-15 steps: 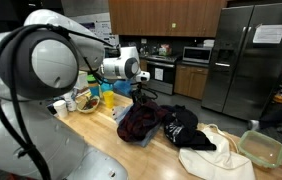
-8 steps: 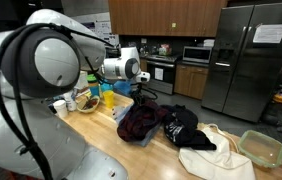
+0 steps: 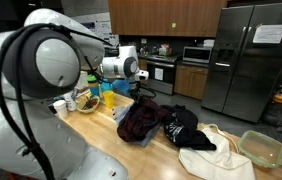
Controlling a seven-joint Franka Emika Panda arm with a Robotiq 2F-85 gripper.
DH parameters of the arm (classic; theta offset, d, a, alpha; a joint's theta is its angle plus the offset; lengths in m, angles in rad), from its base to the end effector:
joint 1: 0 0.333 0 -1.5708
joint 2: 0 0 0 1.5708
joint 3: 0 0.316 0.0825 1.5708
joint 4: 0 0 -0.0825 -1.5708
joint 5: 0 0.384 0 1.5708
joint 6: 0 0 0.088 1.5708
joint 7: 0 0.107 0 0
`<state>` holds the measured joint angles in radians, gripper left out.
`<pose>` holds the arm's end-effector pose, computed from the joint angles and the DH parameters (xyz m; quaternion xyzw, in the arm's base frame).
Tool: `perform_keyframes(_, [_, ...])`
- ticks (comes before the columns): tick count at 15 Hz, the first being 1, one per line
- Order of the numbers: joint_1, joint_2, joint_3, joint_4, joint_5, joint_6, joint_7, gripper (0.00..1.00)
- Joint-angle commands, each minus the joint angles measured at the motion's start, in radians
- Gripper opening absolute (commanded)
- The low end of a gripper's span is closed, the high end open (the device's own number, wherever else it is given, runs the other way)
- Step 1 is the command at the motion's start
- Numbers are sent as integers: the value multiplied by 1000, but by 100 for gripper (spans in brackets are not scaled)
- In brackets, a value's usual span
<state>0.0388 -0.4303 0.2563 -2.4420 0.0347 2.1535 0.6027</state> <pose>0.4095 0.1306 0.4656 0.9828 -0.1689 0.0749 0.0067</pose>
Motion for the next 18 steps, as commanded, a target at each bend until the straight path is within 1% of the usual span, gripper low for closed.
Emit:
perform_keyframes(1, [29, -89, 4, 21, -1, -23, 3, 15])
perform_keyframes(4, [44, -163, 10, 43, -1, -28, -7, 18])
perform_keyframes(6, [47, -217, 11, 50, 1, -24, -11, 13])
perform_keyframes(8, [41, -268, 6, 49, 4, -23, -14, 11])
perform_keyframes(9, [37, -287, 3, 48, 10, -23, -15, 12])
perform_keyframes(10, [35, -299, 2, 47, 14, -21, -17, 35])
perform_keyframes(11, [33, -304, 4, 46, 19, -20, -19, 38])
perform_keyframes(13, [30, -296, 12, 39, 27, -13, -21, 47])
perform_keyframes(18, [23, -222, 20, 13, 41, -4, -13, 80])
